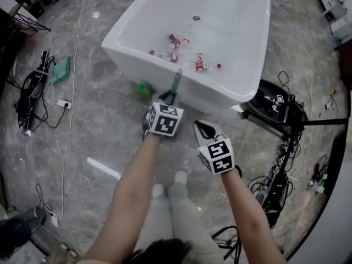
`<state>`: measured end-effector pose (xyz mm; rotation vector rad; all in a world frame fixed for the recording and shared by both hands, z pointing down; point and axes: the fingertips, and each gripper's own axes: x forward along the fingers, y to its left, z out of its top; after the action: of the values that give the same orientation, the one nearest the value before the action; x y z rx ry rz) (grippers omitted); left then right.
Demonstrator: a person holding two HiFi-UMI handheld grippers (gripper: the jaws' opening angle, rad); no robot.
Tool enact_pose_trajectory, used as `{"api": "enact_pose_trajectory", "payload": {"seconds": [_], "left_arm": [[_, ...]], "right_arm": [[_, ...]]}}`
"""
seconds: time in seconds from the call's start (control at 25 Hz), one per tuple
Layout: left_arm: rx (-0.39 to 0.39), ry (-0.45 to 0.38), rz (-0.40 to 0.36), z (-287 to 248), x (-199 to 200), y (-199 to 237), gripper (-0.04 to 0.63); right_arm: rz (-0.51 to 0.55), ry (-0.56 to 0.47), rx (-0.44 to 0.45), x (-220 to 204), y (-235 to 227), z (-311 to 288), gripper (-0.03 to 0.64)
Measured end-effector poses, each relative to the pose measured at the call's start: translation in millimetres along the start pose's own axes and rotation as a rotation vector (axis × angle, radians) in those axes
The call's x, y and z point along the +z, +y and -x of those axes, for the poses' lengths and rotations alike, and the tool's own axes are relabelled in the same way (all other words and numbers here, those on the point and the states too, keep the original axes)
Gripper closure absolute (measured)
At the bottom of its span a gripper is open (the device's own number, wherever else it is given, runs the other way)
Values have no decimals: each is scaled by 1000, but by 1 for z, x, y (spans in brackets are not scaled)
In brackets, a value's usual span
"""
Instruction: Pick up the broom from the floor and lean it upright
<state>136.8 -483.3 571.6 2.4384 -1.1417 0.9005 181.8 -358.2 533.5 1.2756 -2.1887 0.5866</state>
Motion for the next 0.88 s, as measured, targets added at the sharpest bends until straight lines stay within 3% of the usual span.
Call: {"api": "enact_pose_trajectory", "payload": {"seconds": [0.4, 0.88], "left_arm": [[-5, 22, -34, -48, 25, -1, 518], [29, 24, -82, -58, 34, 4, 514]], "right_arm": [[-57, 6, -45, -21, -34, 10, 615], [-92, -30, -53, -31, -26, 17, 615]]}}
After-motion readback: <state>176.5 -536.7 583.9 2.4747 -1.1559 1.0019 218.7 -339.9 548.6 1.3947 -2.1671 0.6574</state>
